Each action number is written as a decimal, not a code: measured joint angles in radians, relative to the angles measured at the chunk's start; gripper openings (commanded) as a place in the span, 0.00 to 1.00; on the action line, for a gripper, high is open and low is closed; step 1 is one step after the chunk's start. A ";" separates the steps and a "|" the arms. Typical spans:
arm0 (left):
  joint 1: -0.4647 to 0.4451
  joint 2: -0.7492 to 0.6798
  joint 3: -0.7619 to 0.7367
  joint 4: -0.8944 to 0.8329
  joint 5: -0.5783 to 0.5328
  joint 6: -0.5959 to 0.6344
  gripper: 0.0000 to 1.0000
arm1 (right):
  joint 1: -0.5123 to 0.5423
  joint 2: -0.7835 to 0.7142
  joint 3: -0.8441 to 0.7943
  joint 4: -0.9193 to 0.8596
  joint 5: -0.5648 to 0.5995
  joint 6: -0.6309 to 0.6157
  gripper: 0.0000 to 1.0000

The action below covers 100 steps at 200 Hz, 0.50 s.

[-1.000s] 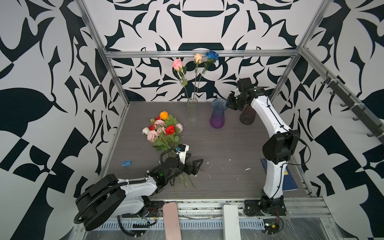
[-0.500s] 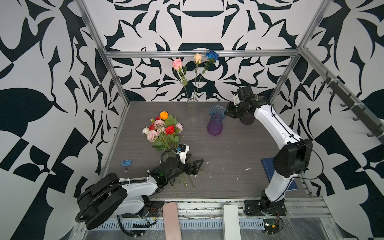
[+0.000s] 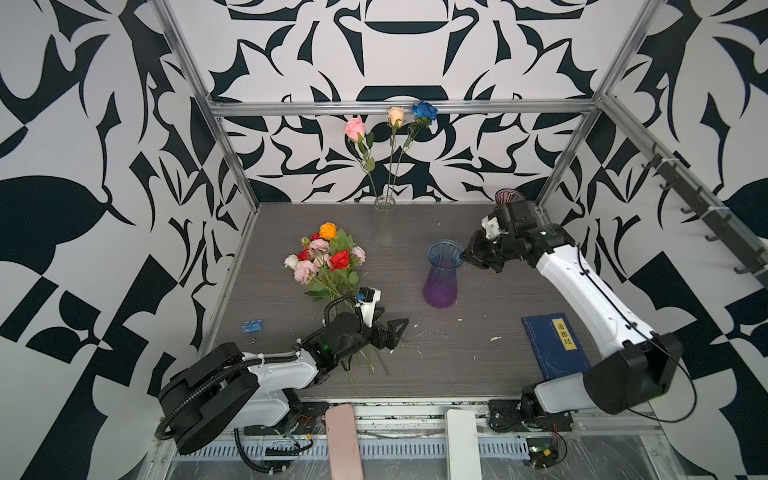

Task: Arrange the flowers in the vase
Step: 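Carry the blue-purple vase toward the robot and set it down with the right gripper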

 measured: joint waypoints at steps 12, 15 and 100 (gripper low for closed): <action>0.000 0.003 0.006 0.001 0.002 -0.001 1.00 | 0.000 -0.048 -0.053 0.016 -0.020 0.036 0.00; 0.000 0.003 0.006 0.001 0.003 -0.001 0.99 | 0.001 -0.061 -0.069 0.020 -0.025 0.049 0.00; 0.000 0.004 0.010 0.000 0.008 -0.003 0.99 | 0.151 -0.154 -0.184 0.083 -0.007 0.214 0.02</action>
